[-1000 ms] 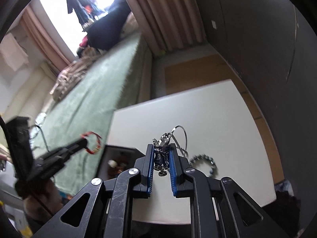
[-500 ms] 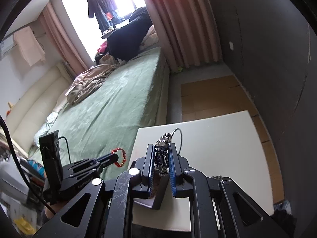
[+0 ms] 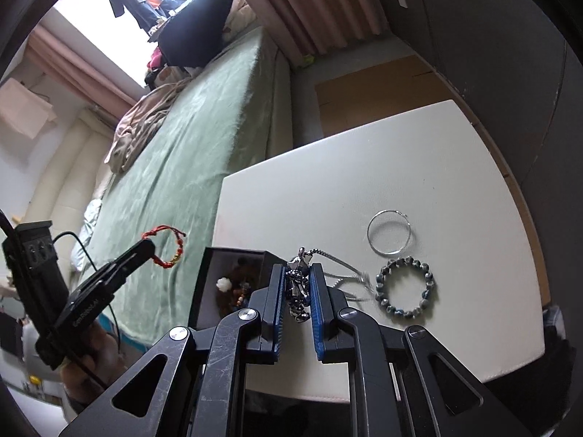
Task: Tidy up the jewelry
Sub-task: 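Carry the silver pendant to the box with the right tool while the left tool holds the red bracelet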
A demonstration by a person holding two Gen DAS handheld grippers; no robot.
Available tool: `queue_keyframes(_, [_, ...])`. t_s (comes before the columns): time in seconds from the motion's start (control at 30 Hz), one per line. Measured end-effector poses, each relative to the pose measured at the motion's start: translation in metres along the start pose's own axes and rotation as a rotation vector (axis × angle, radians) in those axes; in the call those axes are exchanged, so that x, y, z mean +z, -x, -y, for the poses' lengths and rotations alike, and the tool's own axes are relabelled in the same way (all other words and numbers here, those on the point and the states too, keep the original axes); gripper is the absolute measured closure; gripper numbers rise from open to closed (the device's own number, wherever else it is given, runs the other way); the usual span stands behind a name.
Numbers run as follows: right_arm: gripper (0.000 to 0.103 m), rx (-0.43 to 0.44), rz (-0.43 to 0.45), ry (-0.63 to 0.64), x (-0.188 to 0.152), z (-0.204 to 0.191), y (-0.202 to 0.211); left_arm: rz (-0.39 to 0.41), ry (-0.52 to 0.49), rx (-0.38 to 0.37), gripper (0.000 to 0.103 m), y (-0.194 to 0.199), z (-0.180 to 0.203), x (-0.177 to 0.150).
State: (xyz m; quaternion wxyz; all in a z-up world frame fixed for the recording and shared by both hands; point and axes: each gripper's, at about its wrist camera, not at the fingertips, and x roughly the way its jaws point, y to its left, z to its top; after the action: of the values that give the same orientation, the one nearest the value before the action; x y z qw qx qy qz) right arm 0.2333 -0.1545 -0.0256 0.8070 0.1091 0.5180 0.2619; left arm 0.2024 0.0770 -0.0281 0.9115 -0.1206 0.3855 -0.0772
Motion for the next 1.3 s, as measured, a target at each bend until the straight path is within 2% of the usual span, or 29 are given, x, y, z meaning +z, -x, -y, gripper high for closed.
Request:
queue_keyframes(0.2, [0.089, 0.027, 0.074, 0.035, 0.002, -0.011, 0.021, -0.001, -0.004, -0.001, 0.099, -0.002, 0.001, 0.0])
queue_keyframes(0.47, [0.089, 0.069, 0.215, 0.156, 0.008, -0.067, 0.079, 0.012, 0.003, -0.003, 0.099, 0.002, 0.0, 0.0])
queue_keyframes(0.67, [0.089, 0.091, 0.263, 0.226, 0.01, -0.106, 0.107, 0.023, 0.016, -0.005, 0.099, 0.008, -0.007, 0.0])
queue_keyframes(0.93, [0.089, 0.125, 0.249, 0.305, 0.001, -0.142, 0.108, 0.039, 0.036, -0.003, 0.099, 0.017, -0.017, 0.001])
queue_keyframes(1.3, [0.089, 0.114, 0.122, 0.313, -0.023, -0.141, 0.048, 0.043, 0.045, 0.0, 0.099, 0.024, -0.024, -0.001])
